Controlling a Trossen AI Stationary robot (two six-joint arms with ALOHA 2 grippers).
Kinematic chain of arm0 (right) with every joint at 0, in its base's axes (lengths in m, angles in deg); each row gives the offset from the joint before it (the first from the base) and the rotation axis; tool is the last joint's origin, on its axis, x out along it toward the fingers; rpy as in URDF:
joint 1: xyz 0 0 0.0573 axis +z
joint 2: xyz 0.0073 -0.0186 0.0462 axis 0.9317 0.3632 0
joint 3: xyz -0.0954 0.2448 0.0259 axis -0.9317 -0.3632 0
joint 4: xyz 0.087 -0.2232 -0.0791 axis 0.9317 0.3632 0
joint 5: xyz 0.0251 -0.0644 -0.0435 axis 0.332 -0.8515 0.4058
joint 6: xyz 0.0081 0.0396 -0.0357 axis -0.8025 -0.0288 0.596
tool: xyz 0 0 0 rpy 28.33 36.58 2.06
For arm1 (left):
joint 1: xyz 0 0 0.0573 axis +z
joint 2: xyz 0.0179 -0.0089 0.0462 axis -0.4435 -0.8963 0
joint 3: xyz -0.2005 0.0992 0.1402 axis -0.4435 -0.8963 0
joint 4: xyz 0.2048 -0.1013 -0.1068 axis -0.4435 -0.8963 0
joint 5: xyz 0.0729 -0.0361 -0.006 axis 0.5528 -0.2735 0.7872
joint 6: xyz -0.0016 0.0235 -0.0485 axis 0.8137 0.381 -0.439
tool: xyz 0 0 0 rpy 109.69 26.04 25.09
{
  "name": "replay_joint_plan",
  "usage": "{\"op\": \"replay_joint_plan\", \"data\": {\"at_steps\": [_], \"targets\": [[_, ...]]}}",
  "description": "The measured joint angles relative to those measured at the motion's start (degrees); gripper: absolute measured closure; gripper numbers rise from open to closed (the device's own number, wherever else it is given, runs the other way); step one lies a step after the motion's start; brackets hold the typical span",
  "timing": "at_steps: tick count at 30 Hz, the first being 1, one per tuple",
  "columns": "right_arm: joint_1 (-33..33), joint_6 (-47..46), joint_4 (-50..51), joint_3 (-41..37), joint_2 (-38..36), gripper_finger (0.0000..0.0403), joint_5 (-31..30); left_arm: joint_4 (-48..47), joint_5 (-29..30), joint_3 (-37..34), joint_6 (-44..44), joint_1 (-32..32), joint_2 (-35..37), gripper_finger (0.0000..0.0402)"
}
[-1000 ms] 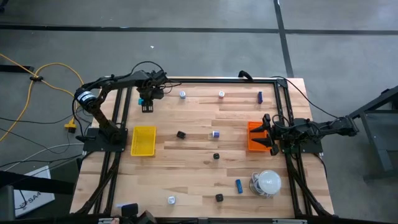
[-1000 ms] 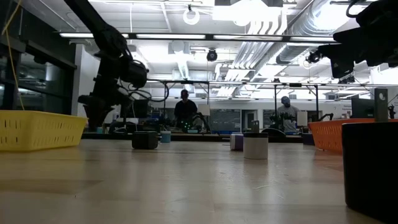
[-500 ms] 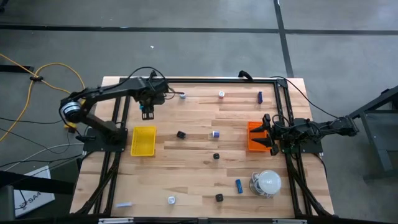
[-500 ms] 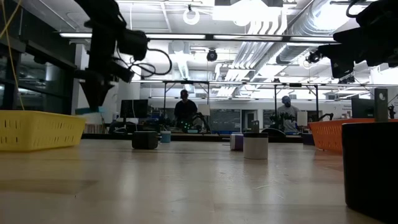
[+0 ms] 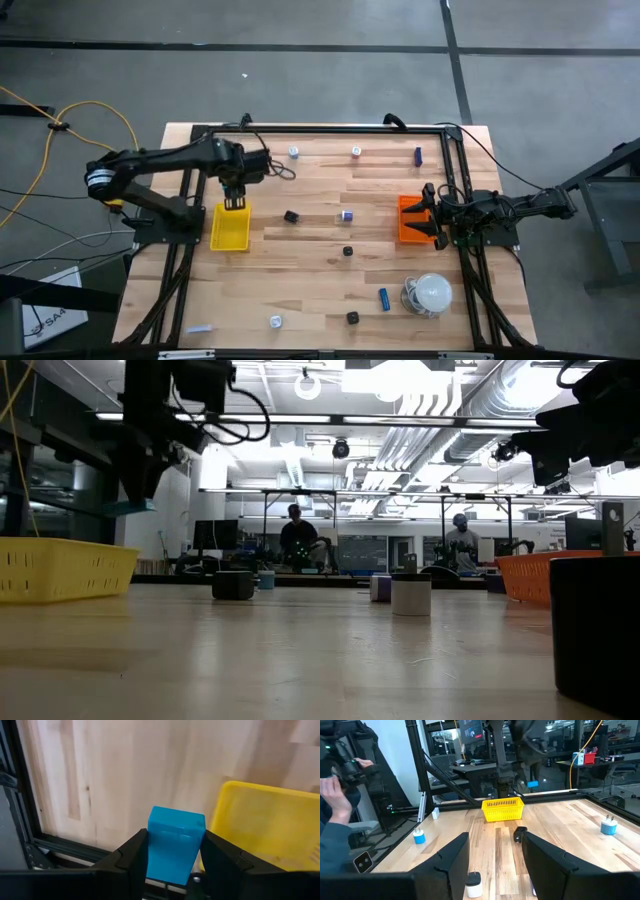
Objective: Pick & Place Office items
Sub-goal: Put the light blue digital timer into the yellow bin
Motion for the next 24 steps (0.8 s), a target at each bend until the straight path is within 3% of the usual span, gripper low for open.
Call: {"op": "replay_joint_plan", "data": {"at_steps": [13, 24], "targets": [[0.0, 0.0, 0.0, 0.0, 0.0, 0.0233, 0.0, -3.0, 0.6, -0.6, -22.8, -21.0, -0.4, 0.0248], [0.0, 0.0, 0.0, 0.0, 0.0, 0.0233, 0.0, -0.5, -0.8, -4.1, -27.2, -26.2, -5.5, 0.0248]]}}
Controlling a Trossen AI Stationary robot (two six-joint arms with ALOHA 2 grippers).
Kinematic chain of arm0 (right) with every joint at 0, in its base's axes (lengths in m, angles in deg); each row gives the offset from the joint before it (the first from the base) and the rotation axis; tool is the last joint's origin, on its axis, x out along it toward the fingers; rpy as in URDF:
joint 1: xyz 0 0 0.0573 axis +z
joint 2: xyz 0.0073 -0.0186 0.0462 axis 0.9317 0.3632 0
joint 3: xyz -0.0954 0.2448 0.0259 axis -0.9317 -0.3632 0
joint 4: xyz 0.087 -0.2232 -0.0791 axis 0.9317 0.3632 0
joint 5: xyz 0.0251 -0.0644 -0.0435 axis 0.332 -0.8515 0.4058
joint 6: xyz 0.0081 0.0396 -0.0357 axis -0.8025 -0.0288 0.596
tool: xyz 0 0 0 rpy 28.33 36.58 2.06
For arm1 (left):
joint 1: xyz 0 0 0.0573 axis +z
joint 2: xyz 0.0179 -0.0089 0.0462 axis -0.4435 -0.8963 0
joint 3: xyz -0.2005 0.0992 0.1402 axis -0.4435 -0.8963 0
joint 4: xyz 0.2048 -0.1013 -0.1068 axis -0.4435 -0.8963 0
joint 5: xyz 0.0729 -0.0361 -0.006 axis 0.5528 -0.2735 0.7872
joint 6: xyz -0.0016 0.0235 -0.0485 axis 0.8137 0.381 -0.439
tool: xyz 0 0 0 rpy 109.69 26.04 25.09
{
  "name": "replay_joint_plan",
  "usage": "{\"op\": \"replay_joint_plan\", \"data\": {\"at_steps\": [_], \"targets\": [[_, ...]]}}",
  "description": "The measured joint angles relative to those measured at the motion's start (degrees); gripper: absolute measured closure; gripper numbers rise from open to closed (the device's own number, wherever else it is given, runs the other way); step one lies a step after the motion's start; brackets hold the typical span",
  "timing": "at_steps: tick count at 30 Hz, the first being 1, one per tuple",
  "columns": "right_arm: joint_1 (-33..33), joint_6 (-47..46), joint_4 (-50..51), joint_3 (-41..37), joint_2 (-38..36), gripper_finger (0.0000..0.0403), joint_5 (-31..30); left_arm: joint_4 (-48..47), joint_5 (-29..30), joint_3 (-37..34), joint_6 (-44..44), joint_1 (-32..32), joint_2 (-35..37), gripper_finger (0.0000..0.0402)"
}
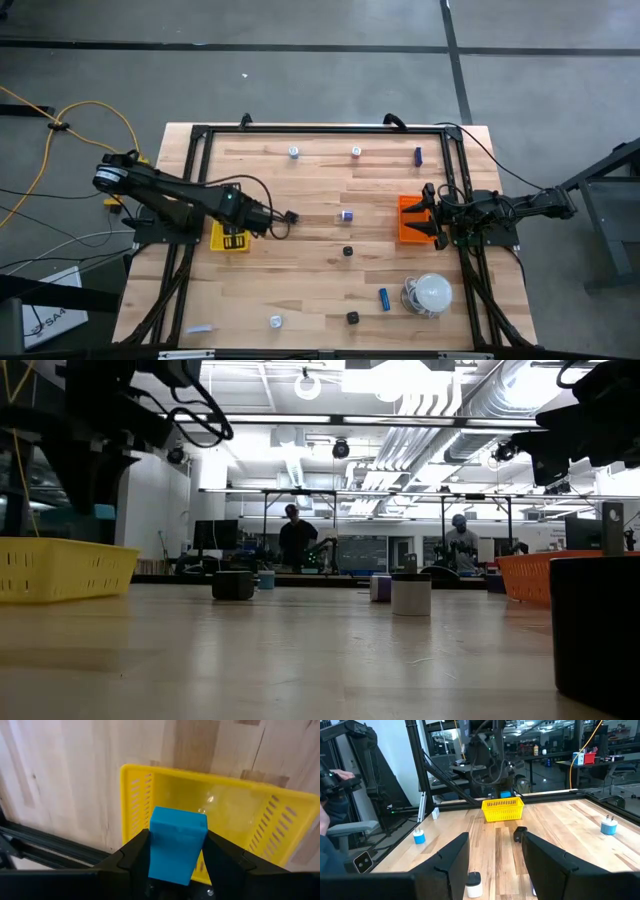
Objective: Pick & Place Office items
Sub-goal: Put the light blue digital timer into the yellow bin
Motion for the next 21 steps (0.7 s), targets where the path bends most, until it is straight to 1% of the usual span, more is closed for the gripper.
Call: {"op": "replay_joint_plan", "data": {"at_steps": [10, 17, 21], "targets": [[0.0, 0.0, 0.0, 0.0, 0.0, 0.0233, 0.0, 7.6, -2.8, -6.5, 1.4, 1.2, 0.1, 0.0248], [0.0, 0.0, 0.0, 0.0, 0.0, 0.0233, 0.0, 12.4, -3.7, -12.3, 3.6, 3.2, 4.4, 0.0248], [0.0, 0.0, 0.0, 0.0, 0.0, 0.0233, 0.0, 13.1, -4.6, -12.4, 4.4, 4.3, 4.5, 0.0248]]}}
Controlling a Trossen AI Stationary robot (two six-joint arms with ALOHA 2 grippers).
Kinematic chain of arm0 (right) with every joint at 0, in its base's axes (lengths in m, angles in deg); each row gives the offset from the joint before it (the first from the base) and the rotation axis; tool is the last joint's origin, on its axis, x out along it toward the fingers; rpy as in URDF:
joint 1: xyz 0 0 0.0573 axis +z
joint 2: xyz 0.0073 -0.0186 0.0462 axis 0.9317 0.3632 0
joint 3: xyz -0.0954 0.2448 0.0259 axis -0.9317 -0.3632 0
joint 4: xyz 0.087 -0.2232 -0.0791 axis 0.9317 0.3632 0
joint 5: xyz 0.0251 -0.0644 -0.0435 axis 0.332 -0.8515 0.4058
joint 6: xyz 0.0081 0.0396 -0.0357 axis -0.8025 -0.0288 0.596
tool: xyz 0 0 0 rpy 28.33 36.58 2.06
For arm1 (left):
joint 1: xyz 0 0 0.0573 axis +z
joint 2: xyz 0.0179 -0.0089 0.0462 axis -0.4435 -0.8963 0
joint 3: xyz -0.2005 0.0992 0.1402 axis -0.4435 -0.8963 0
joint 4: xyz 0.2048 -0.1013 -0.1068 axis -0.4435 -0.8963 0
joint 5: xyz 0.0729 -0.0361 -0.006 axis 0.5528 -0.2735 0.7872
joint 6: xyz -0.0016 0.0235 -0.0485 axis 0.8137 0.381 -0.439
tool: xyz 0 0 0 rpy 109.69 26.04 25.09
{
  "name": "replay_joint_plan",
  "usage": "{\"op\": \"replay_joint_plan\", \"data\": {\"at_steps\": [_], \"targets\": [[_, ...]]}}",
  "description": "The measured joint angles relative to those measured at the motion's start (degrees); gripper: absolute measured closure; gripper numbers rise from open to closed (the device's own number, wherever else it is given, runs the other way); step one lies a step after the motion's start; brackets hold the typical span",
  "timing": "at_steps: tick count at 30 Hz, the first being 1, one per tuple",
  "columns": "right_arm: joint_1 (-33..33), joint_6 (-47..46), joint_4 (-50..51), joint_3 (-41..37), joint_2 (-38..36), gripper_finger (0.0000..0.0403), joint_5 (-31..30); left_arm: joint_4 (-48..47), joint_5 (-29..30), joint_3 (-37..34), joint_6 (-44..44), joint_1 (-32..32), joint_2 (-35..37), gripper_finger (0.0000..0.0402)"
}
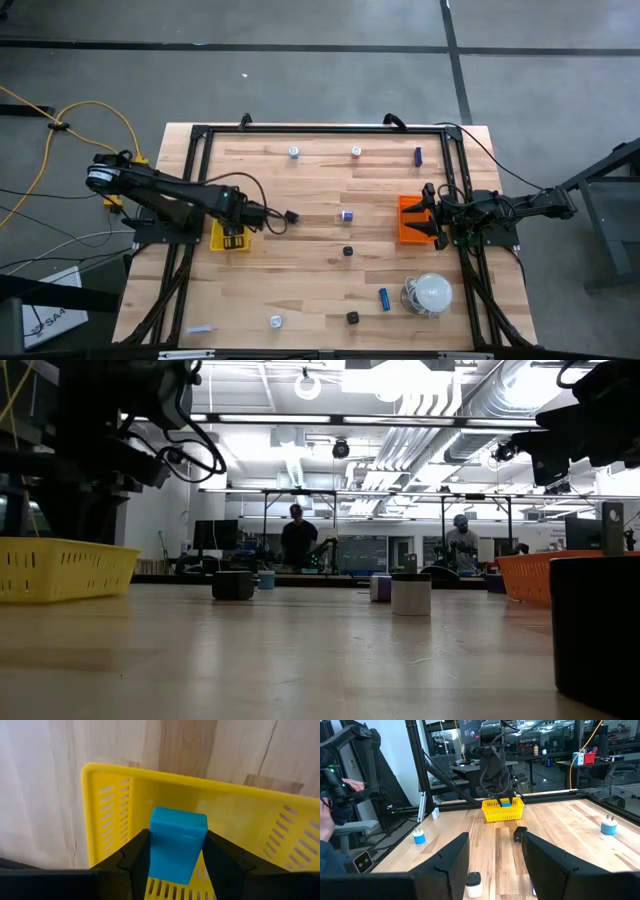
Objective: Pick & Place Office items
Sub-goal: Put the light blue digital timer into the yellow bin
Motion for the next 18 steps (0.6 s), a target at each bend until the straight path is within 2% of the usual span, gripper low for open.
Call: {"op": "replay_joint_plan", "data": {"at_steps": [18], "targets": [[0.0, 0.0, 0.0, 0.0, 0.0, 0.0233, 0.0, 0.1, -0.5, 0.0, 0.1, 0.6, -5.5, 0.0248]]}}
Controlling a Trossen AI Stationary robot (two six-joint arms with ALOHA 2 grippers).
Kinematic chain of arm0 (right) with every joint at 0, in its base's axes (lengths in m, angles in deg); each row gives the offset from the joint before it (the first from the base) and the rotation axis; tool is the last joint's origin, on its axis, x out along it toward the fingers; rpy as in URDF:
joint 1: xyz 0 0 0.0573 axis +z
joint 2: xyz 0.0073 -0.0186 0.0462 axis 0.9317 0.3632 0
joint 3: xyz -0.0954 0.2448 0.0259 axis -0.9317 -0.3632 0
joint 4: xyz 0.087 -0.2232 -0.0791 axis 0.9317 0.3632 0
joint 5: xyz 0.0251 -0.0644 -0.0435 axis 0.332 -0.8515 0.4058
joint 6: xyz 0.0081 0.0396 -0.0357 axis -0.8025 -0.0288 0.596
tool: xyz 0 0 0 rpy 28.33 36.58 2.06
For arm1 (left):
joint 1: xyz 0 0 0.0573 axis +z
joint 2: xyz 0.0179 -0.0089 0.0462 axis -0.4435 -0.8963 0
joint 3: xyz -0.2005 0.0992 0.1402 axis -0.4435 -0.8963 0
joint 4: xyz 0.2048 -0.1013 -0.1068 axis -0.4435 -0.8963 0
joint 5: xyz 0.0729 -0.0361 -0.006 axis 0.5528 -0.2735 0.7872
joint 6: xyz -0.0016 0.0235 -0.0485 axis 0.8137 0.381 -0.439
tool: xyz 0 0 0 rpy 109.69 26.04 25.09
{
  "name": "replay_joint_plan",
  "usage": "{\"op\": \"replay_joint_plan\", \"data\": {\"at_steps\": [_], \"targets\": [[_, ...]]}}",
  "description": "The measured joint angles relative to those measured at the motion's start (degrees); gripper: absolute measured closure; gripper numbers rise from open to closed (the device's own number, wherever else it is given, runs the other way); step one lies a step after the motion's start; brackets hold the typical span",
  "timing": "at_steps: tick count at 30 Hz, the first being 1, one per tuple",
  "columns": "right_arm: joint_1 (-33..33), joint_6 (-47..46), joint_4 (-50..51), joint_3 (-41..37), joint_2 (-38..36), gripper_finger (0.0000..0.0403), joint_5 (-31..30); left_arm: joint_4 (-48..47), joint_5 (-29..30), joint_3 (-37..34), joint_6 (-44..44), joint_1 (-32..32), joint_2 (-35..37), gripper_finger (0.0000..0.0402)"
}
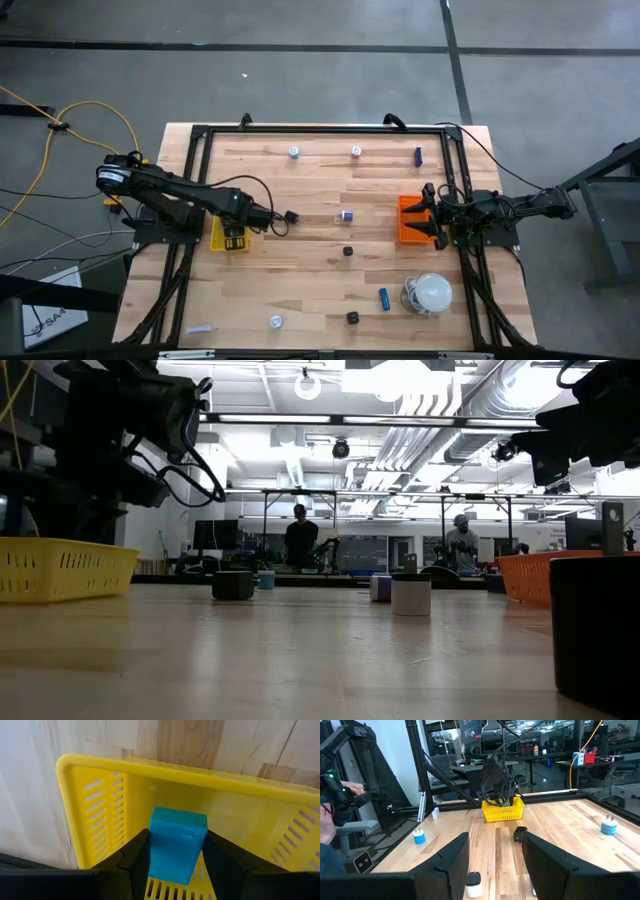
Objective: Pick & Place Office items
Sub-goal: Put the light blue digital timer into the yellow bin
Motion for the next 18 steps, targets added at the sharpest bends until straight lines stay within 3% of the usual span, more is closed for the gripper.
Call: {"op": "replay_joint_plan", "data": {"at_steps": [18], "targets": [[0.0, 0.0, 0.0, 0.0, 0.0, 0.0233, 0.0, 0.2, -1.2, 0.0, 0.2, 0.7, 0.0, 0.0225]]}}
